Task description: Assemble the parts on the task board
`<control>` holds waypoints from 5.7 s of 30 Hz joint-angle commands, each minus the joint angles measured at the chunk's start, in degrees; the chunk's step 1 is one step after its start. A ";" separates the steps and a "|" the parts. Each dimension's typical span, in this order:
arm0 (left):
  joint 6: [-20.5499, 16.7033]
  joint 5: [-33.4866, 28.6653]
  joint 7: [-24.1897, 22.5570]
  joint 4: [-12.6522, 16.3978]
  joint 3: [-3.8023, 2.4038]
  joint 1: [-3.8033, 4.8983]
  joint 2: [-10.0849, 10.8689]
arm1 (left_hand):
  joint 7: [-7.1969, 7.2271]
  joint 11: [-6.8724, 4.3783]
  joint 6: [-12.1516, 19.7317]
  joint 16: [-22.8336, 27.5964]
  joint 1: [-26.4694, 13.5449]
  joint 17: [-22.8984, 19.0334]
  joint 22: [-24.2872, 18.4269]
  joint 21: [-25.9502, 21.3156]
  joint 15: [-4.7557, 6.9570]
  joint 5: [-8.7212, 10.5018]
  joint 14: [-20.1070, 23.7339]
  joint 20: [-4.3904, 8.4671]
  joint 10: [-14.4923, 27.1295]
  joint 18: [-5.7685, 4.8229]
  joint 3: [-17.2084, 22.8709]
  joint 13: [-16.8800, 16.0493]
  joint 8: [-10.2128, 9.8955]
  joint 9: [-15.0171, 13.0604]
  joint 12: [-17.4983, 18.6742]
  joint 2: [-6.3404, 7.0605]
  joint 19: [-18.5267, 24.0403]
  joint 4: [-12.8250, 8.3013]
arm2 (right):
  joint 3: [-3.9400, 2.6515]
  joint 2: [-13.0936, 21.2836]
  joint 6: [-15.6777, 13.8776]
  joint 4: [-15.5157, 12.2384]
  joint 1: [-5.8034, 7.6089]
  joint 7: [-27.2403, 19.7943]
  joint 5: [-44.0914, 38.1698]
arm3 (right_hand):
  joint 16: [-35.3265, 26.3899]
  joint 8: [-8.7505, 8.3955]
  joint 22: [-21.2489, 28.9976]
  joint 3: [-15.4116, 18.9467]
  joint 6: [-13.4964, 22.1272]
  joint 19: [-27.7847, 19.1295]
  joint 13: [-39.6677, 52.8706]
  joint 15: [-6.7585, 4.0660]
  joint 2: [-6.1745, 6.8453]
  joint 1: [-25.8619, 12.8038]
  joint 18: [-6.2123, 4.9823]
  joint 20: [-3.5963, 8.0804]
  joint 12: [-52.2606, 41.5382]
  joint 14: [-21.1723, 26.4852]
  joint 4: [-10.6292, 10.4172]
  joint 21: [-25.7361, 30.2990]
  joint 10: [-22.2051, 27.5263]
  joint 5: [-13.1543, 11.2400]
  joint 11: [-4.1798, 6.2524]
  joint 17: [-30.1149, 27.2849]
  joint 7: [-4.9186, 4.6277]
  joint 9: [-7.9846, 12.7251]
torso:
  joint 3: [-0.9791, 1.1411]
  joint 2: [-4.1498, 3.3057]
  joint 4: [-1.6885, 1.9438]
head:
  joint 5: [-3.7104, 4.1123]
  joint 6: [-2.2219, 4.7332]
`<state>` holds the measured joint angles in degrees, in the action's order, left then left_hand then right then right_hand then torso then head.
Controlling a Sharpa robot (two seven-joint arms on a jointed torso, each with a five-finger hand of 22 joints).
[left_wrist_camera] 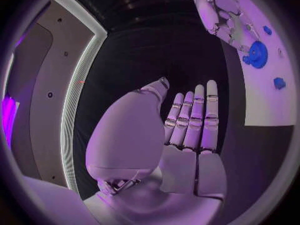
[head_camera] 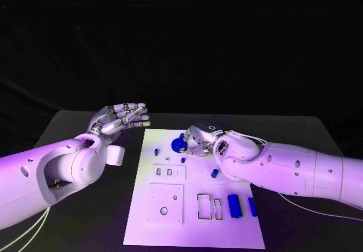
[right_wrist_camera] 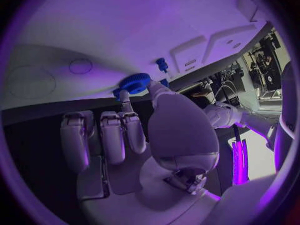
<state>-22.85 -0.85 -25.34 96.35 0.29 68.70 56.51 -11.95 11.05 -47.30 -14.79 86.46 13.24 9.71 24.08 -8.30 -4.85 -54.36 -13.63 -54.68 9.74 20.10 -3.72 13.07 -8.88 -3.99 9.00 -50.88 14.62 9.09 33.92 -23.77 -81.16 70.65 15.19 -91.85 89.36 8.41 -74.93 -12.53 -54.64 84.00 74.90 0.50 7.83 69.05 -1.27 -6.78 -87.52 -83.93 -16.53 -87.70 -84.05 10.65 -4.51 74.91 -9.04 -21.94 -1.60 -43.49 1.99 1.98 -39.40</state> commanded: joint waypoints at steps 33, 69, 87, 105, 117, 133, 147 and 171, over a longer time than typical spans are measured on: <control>1.77 -0.08 -0.38 -1.88 0.00 -0.02 -1.58 | -1.52 -0.01 0.41 0.35 -0.38 0.16 -0.12 0.26 -0.07 0.29 0.31 -0.11 0.52 0.61 0.31 0.02 -0.26 0.05 0.31 -0.11 0.41 -0.54 | 0.11 25.84 -0.61 -8.00 3.43 -21.72 26.67 | -0.34 -1.44 -10.22 -6.93 -0.20 1.62 11.00 -0.42 5.75 12.61 -0.39 0.55 2.04 -5.19 8.23 2.99 -2.65 0.16 0.26 11.28 -0.04 0.60 | 0.82 1.57 -1.99 | 2.10 0.58; 2.38 -0.08 -0.31 -2.71 0.01 -0.11 -1.89 | -1.50 -0.03 0.29 0.43 -0.31 0.20 -0.13 0.27 -0.07 0.32 0.32 -0.11 0.41 0.62 0.30 0.00 -0.21 0.03 0.24 0.01 0.44 -0.69 | 0.33 19.09 -2.05 1.28 -2.23 -20.19 27.29 | -0.25 -2.03 -10.27 -6.69 0.49 1.67 11.02 -0.09 5.76 11.36 -0.38 0.27 2.04 -5.27 7.68 3.04 -2.64 0.12 0.06 11.64 -0.26 0.85 | 0.93 1.66 -2.07 | 1.83 0.08; 2.27 -0.08 -0.25 -2.68 0.01 -0.10 -1.79 | -1.50 -0.03 0.29 0.43 -0.31 0.20 -0.13 0.27 -0.07 0.32 0.32 -0.11 0.41 0.62 0.30 0.00 -0.21 0.03 0.24 0.01 0.44 -0.69 | 0.33 18.08 -0.26 2.05 -2.27 -19.70 27.53 | -0.17 -0.92 -10.59 -8.47 -2.02 1.97 11.64 -0.48 4.48 11.55 -0.30 0.48 1.34 -5.34 7.92 2.76 -3.19 0.13 0.46 11.94 0.25 0.52 | 0.95 1.72 -2.24 | 1.28 -0.08; 2.34 -0.08 -0.15 -2.66 0.01 -0.10 -1.72 | -1.57 -0.02 0.17 0.57 -0.37 0.28 -0.16 0.29 -0.08 0.34 0.33 -0.12 0.34 0.62 0.33 -0.01 -0.18 0.00 0.23 0.02 0.51 -0.80 | 0.33 17.81 1.43 2.25 -2.28 -18.88 27.20 | -0.12 -0.62 -10.79 -9.14 -2.70 2.14 11.93 -0.70 4.21 11.41 -0.24 0.67 1.02 -5.39 8.02 2.57 -3.43 0.12 0.68 12.14 0.52 0.45 | 0.93 1.67 -2.19 | 1.25 -0.08; 2.28 -0.08 -0.14 -2.63 0.01 -0.10 -1.65 | -1.57 -0.02 0.17 0.57 -0.37 0.28 -0.16 0.29 -0.08 0.34 0.33 -0.12 0.34 0.62 0.33 -0.01 -0.18 0.00 0.23 0.02 0.51 -0.80 | 0.33 17.77 1.40 2.37 -2.28 -18.64 27.03 | -0.08 0.90 -10.96 -10.99 -5.15 2.27 12.14 -1.46 3.22 10.65 -0.20 1.35 0.81 -5.43 8.29 2.47 -3.62 0.05 1.57 12.30 1.55 -0.06 | 0.97 1.67 -2.16 | 1.17 -0.19; 2.16 -0.08 -0.10 -3.03 0.02 -0.10 -1.73 | -1.60 0.00 0.16 0.64 -0.42 0.34 -0.17 0.32 -0.09 0.34 0.32 -0.13 0.36 0.62 0.37 0.00 -0.20 0.00 0.25 -0.04 0.53 -0.84 | 0.24 18.47 -6.50 -0.99 -1.43 -15.70 26.87 | 0.00 3.53 -11.31 -15.20 -6.08 2.53 12.11 -2.47 -0.03 10.23 -0.10 2.39 0.92 -5.52 9.54 2.25 -3.59 0.11 2.78 12.69 2.79 -1.47 | 1.02 1.76 -2.26 | 0.67 -0.12; 2.58 -0.09 0.17 -4.50 0.07 -0.11 -2.81 | -1.60 0.01 0.17 0.69 -0.45 0.37 -0.18 0.34 -0.10 0.34 0.32 -0.13 0.37 0.62 0.40 0.00 -0.22 0.00 0.25 -0.07 0.54 -0.86 | 0.15 14.75 -5.30 -12.00 1.87 -2.49 20.49 | -0.04 3.90 -11.21 -16.18 -5.49 2.43 11.35 -2.35 0.12 9.09 -0.14 2.34 1.84 -5.50 9.45 2.43 -2.97 0.08 2.69 12.60 2.69 -1.75 | 0.99 2.25 -2.38 | -0.08 -0.73; 3.13 -0.50 0.44 -6.36 0.40 -0.10 -4.89 | -1.56 -0.06 -0.16 0.94 -1.52 0.57 -0.27 0.33 -0.11 0.53 0.27 -0.21 -0.03 0.62 0.10 -0.04 -0.11 -0.08 0.13 -0.15 0.67 -0.30 | 0.52 -0.75 -2.23 -11.57 -3.27 6.60 8.15 | -0.25 4.80 -10.53 -16.87 -5.52 1.80 11.10 -2.52 0.44 7.62 -0.41 2.44 2.18 -5.34 9.36 3.35 -2.82 -0.03 2.89 11.90 2.93 -2.28 | 0.97 2.72 -2.10 | -2.09 -2.33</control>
<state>-20.91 -1.09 -24.74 89.96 0.72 68.56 51.76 -12.16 11.26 -47.10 -14.12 85.63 13.75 9.54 24.08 -8.30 -4.61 -54.36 -13.83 -54.48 9.74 20.49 -3.72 13.07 -8.89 -3.99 8.91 -50.68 14.23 9.57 33.41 -27.24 -92.91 67.60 19.86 -79.45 89.36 10.88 -74.91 -29.05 -59.78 84.01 74.92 -1.55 8.49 77.25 -1.27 -4.70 -85.50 -83.92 -7.28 -84.60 -83.90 10.49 -1.97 74.94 -6.33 -22.09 -0.67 -40.73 -0.06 0.10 -41.64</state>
